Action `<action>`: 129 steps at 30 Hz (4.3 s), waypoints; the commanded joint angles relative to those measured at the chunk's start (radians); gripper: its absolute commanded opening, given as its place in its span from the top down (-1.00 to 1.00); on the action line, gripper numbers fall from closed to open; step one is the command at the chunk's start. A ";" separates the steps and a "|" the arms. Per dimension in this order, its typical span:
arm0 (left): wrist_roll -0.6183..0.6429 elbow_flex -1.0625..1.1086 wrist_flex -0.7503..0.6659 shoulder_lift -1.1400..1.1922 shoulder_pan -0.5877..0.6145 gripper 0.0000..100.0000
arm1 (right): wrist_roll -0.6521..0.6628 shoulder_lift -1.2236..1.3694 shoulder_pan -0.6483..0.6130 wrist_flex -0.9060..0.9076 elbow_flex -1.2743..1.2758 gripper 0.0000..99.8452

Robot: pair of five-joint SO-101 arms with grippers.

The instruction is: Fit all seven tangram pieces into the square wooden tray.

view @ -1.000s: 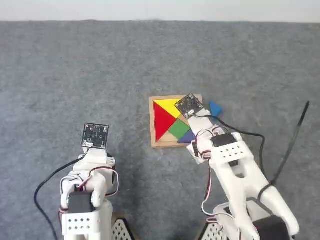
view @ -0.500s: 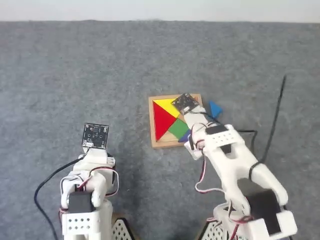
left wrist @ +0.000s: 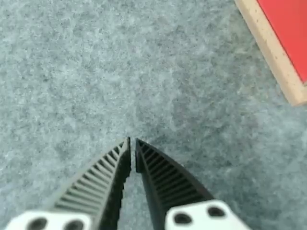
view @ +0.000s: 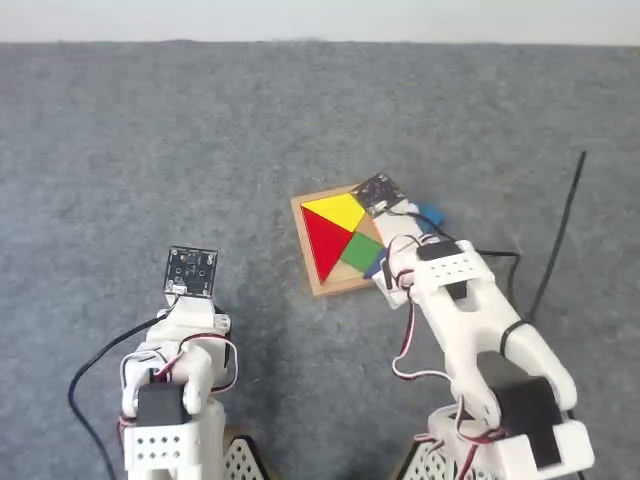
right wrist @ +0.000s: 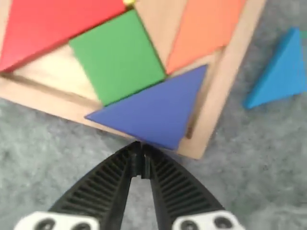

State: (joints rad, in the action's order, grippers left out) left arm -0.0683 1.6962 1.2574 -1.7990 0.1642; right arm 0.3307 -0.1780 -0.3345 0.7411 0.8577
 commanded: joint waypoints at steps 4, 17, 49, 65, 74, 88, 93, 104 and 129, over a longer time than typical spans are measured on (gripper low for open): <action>0.000 -0.012 0.003 -0.017 -0.002 0.96 | -0.009 -0.007 -0.005 0.015 -0.063 0.99; 0.000 -0.012 0.003 -0.017 -0.002 0.96 | -0.008 -0.076 -0.005 0.008 -0.094 0.99; 0.000 -0.012 0.003 -0.017 -0.002 0.96 | -0.083 0.194 0.139 0.038 -0.466 0.56; 0.000 -0.012 0.003 -0.017 -0.002 0.96 | -0.012 0.461 0.213 0.064 -0.631 0.62; 0.000 -0.012 0.003 -0.017 -0.002 0.96 | 0.025 0.469 0.208 0.061 -0.632 0.62; 0.000 -0.012 0.003 -0.017 -0.002 0.96 | 0.041 0.549 0.213 0.088 -0.713 0.63; 0.000 -0.012 0.003 -0.017 -0.002 0.96 | 0.040 0.547 0.213 0.094 -0.712 0.78; 0.000 -0.012 0.003 -0.017 -0.002 0.96 | 0.038 0.524 0.213 0.137 -0.726 0.88; 0.000 -0.012 0.003 -0.017 -0.002 0.96 | 0.523 0.223 -0.265 0.475 -0.727 0.88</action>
State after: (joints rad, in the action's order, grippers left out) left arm -0.0683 1.6962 1.2574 -1.7990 0.1642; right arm 0.8048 0.1120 -0.5646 1.2029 0.1795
